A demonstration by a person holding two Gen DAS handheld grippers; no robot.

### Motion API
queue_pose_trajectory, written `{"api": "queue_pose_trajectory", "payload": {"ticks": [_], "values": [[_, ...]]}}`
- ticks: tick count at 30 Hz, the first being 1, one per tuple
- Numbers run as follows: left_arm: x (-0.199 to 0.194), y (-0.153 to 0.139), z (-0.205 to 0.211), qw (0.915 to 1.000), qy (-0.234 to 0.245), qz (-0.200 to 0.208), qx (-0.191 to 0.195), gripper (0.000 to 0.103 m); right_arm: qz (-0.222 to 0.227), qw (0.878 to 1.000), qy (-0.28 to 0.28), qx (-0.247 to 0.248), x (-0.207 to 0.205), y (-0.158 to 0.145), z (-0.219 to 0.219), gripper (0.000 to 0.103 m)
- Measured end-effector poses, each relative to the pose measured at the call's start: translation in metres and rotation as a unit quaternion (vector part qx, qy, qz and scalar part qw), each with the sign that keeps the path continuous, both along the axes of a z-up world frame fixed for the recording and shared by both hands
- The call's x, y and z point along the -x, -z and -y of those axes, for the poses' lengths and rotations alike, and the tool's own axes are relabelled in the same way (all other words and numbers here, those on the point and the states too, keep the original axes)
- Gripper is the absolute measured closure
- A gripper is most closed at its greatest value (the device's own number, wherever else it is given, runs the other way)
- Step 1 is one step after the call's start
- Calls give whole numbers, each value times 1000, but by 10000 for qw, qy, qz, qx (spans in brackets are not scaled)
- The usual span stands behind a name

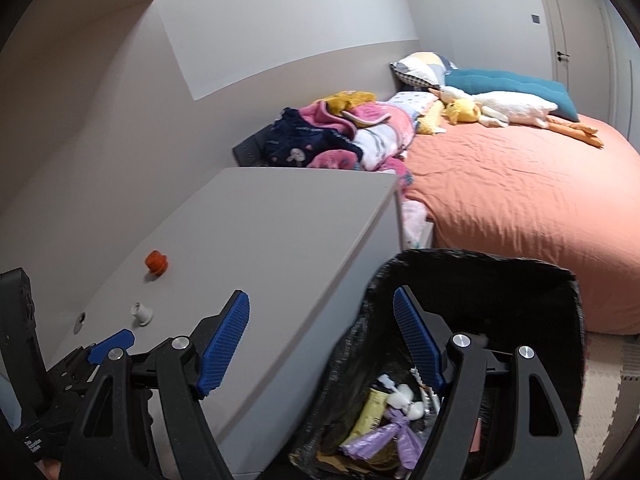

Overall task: Collect trash
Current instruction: 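Move both tools back to the table toward the white cup and orange cap, then grasp the small white cup with the left tool while the right tool grasps the orange cap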

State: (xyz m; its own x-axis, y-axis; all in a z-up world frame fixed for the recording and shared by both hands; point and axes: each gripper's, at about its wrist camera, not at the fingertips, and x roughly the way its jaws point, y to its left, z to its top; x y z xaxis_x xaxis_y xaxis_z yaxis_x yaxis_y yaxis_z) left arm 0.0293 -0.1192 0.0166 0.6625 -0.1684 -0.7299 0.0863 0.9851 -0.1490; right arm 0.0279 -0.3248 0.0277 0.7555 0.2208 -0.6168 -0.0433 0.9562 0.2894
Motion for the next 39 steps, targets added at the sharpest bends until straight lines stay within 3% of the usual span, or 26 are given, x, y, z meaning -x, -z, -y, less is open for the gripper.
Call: {"api": "queue_pose_trajectory", "payload": {"ticks": [20, 28, 35, 39], "values": [[-9, 16, -91, 9964, -794, -128, -257, 6, -112, 9971, -748, -52, -39, 7, -92, 28], [-18, 26, -110, 9949, -942, -187, -305, 21, -230, 9955, -921, -3, -54, 15, -117, 28], [-34, 36, -118, 9947, -927, -171, -411, 43, -336, 9944, -1006, 10, -69, 22, -133, 28], [-43, 43, -122, 9951, -871, -252, -390, 61, -366, 9937, -1061, 32, -76, 25, -143, 28]]}}
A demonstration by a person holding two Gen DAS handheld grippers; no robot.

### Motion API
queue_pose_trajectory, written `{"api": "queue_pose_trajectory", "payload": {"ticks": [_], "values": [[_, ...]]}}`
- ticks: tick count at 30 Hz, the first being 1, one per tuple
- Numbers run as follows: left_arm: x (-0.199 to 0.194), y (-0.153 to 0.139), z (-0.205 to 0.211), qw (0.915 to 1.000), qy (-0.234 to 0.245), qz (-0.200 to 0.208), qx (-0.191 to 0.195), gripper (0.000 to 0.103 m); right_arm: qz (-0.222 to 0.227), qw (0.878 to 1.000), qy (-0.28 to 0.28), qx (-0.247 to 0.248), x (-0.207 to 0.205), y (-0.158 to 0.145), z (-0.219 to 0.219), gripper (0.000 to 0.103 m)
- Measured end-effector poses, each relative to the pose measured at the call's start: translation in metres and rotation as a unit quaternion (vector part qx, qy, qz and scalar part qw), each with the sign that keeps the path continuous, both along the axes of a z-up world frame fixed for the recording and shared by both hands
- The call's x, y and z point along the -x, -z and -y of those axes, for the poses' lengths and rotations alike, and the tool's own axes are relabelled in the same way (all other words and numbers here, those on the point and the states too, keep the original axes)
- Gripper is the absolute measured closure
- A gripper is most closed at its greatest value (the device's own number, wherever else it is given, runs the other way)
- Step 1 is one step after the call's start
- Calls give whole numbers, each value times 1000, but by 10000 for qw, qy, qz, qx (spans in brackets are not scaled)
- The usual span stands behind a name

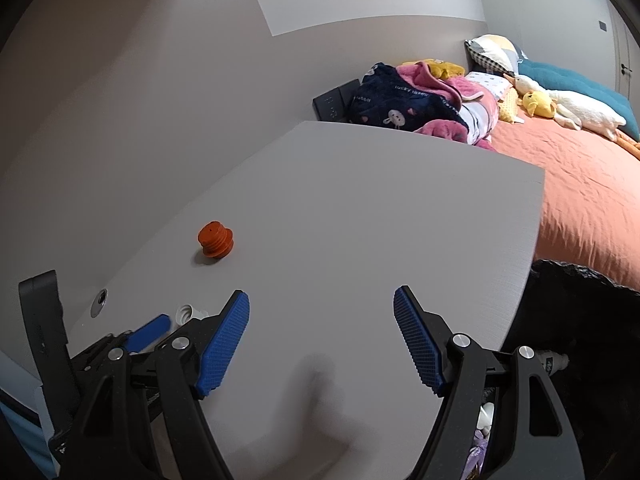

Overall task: Collect trash
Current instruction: 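Grasp the small white cup with the left tool while the right tool grasps the orange cap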

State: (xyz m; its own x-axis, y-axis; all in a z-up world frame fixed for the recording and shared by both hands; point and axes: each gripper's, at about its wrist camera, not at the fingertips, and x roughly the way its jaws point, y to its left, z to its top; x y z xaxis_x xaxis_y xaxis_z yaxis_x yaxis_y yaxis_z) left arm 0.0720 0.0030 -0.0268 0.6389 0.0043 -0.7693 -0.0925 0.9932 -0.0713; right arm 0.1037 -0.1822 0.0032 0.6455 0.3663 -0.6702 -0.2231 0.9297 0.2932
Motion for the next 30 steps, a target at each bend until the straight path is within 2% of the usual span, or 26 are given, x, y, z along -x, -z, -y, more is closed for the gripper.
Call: {"api": "queue_pose_trajectory", "payload": {"ticks": [5, 9, 19, 30], "values": [[-7, 9, -4, 10000, 1, -98, -15, 66, -49, 10000, -73, 0, -8, 4, -11, 28], [-10, 12, -7, 9999, 23, -99, -54, 76, -111, 9999, -128, -14, -16, 9, -19, 28], [-17, 4, -35, 9997, -203, 101, 28, 76, -173, 9993, -340, 27, -37, 14, -52, 28], [-12, 1, -90, 9965, -817, 59, 192, 76, -308, 9973, -659, 60, -69, 28, -99, 28]]}}
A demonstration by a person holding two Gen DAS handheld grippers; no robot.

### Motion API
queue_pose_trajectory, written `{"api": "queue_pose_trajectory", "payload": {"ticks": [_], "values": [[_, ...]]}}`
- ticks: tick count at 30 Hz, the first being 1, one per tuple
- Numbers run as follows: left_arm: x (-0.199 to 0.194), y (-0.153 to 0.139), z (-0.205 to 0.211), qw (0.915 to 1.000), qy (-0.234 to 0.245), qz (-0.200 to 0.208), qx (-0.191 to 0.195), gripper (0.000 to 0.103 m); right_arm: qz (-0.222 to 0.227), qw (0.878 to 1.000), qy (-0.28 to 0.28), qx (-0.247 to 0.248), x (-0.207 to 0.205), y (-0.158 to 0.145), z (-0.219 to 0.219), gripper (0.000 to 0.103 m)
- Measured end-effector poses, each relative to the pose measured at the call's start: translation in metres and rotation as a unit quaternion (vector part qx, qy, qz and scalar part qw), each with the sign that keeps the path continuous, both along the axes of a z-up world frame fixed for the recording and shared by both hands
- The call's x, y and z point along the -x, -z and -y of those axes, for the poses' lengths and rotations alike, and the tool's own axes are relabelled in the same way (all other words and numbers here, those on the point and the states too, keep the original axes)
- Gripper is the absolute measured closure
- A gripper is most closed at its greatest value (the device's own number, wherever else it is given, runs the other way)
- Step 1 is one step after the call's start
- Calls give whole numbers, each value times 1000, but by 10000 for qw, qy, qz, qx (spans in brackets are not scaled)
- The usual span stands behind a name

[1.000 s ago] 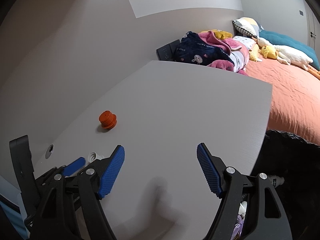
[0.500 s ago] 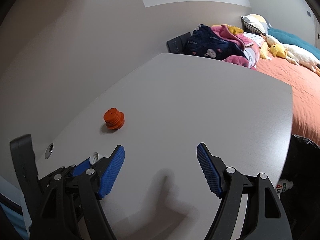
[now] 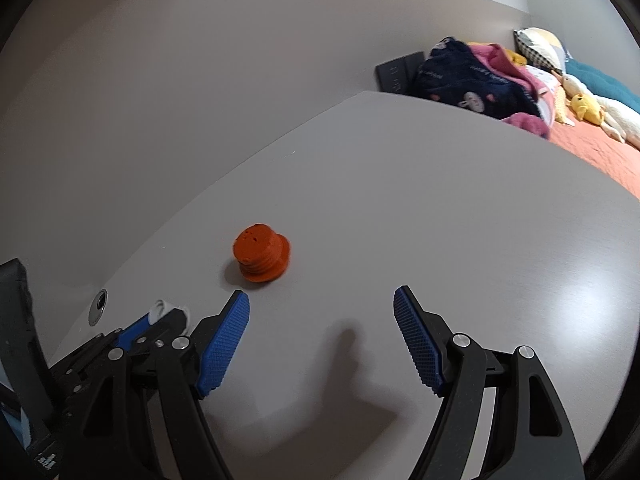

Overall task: Collect trash
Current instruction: 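Grasp the small white cup with the left tool while the right tool grasps the orange cap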

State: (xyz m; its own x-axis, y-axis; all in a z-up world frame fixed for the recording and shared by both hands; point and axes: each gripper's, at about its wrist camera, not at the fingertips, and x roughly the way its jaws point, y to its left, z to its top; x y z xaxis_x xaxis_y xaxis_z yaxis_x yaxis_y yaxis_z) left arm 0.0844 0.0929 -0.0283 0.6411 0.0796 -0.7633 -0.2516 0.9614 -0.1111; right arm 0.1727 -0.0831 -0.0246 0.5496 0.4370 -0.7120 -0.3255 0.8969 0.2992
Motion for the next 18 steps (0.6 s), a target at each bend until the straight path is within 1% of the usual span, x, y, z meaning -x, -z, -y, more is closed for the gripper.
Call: {"api": "queue_pose_trajectory", "payload": {"ticks": [4, 9, 15, 17, 18], "values": [[2, -1, -15, 9998, -173, 10, -38, 76, -91, 9998, -156, 65, -11, 7, -18, 28], [5, 0, -31, 9994, -346, 23, 46, 76, -126, 9992, -335, 198, -24, 11, -39, 28], [10, -1, -40, 9991, -416, 47, 87, 76, -14, 9979, -532, 356, -32, 10, -63, 28], [10, -1, -40, 9991, -417, 49, 99, 76, -9, 9972, -573, 479, -35, 11, -69, 28], [10, -1, -41, 9991, -418, 49, 98, 76, -7, 9969, -583, 527, -36, 12, -71, 30]]}}
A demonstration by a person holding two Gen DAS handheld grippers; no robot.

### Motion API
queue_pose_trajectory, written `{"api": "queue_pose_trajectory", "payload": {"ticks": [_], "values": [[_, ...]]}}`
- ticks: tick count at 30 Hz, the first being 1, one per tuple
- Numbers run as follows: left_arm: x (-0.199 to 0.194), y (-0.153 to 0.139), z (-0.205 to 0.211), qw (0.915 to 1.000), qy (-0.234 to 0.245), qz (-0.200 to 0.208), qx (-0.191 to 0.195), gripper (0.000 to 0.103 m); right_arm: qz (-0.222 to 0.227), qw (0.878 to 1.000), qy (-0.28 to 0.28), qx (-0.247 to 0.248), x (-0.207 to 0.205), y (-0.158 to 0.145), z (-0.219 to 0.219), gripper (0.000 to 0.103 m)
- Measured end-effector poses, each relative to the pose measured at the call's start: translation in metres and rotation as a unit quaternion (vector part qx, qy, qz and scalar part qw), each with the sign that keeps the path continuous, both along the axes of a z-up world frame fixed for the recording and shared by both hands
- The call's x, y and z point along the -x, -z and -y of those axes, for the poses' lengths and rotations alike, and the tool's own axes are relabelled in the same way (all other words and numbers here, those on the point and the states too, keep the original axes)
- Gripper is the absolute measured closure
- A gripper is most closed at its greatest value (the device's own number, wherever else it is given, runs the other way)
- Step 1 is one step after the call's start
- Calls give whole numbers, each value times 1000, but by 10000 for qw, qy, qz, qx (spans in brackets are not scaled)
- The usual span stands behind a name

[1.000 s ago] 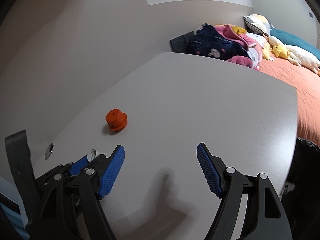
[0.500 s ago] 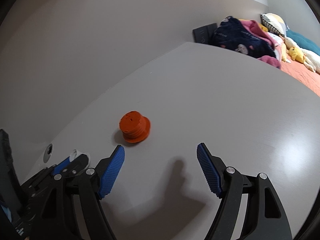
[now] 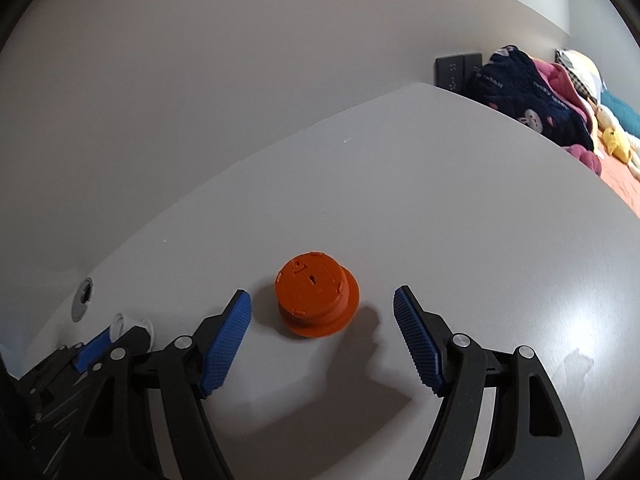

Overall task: Collect trash
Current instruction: 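Grasp the small white cup with the left tool while the right tool grasps the orange cap, then carry the white cup and orange cap over the bin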

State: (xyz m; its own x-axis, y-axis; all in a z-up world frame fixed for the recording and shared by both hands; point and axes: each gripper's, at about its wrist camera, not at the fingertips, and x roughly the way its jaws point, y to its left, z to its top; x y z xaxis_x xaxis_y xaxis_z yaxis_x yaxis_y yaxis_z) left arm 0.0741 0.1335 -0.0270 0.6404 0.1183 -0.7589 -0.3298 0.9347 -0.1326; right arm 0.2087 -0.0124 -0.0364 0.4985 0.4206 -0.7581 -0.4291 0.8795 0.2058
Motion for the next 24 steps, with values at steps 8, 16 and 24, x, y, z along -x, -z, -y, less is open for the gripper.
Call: {"api": "queue_pose_trajectory", "payload": {"ticks": [8, 16, 24], "values": [[-2, 0, 5, 10000, 74, -10, 1, 76, 10, 9998, -139, 144, 4, 5, 1, 60], [-4, -4, 21, 9998, 180, 7, -92, 76, 11, 9999, -97, -54, 16, -7, 26, 60], [-3, -16, 55, 9990, 428, 134, -72, 76, 120, 9999, 48, -109, 35, -24, 64, 60]]}}
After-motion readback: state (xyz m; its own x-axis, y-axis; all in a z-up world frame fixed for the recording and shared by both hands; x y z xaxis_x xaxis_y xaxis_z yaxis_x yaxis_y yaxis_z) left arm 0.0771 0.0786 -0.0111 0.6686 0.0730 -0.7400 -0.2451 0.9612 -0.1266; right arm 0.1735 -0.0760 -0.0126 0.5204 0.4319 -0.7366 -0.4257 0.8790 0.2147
